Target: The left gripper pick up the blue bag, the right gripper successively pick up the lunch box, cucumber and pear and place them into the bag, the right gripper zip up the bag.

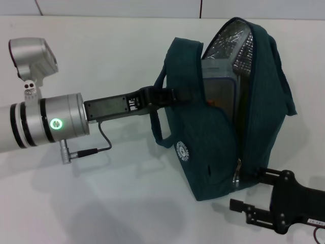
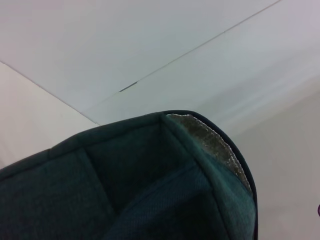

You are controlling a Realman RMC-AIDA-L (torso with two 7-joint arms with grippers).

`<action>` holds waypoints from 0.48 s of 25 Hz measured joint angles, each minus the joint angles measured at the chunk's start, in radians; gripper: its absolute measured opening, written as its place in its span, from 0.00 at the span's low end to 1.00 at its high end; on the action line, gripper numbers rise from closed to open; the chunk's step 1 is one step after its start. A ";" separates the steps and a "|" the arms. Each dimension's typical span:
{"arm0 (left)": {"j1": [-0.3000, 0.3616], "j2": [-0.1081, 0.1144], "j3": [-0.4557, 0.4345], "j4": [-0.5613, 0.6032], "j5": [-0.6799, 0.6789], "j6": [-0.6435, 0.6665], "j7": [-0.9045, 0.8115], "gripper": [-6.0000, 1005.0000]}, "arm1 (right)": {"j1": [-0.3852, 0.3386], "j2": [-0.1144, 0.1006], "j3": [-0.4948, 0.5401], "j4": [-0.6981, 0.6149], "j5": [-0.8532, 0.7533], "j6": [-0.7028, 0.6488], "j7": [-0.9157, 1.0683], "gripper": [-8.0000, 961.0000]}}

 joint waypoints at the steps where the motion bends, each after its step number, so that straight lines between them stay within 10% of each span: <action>1: 0.001 0.000 0.000 0.000 0.000 0.000 0.000 0.04 | -0.004 -0.002 0.003 0.000 0.005 0.000 0.000 0.58; 12: 0.003 0.001 -0.003 0.000 0.000 0.001 0.000 0.04 | -0.008 -0.005 0.004 0.003 0.024 0.016 0.000 0.55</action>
